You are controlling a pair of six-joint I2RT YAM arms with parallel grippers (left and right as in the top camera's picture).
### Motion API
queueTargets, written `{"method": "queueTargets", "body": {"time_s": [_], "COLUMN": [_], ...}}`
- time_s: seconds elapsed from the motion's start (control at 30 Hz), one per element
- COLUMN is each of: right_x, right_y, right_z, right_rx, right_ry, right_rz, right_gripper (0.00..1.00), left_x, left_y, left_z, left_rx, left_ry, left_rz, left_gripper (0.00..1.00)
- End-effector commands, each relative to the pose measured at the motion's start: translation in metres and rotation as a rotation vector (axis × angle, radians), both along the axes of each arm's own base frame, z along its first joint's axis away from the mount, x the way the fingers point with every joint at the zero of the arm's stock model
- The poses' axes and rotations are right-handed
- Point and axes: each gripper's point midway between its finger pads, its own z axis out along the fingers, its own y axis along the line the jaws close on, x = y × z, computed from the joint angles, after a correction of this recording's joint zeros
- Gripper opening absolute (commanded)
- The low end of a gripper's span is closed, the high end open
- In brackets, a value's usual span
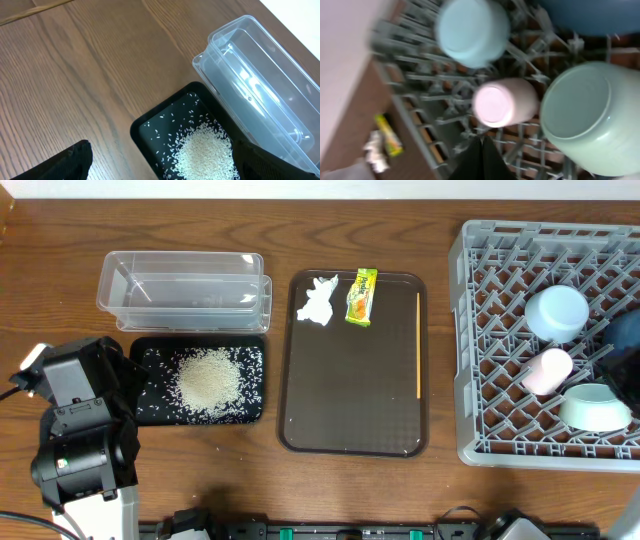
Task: Sort waste into correct bins and load items into the dishwasher rack
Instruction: 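Lower the mint-green bowl into the rack and open the right gripper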
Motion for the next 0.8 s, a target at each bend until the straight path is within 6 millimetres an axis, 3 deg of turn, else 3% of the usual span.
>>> {"method": "queueTargets", "body": {"time_s": [0.0,0.27,0.77], "right_x": [-0.007,-0.027,-0.063], "right_y": [-0.02,-0.029,-0.043], "right_z": [-0.023,-0.06,-0.067], "right_rx": [-0.065,-0.035,-0.06], "right_ry": [0.151,0.34,0.486], "right_rz": [-0.099,-0.165,-0.306], "right_gripper": [0.01,0.01,0.01], "left_x": [0.0,0.0,0.0], "left_y": [0.002,0.002,0.002], "left_z": [0.008,0.008,0.008], "left_rx": [0.004,0.003,0.003], "left_ry": [-0.024,-0.024,-0.024], "left_rz": [0.013,0.013,0.013], "left_gripper": [0.91,0.91,0.91]}}
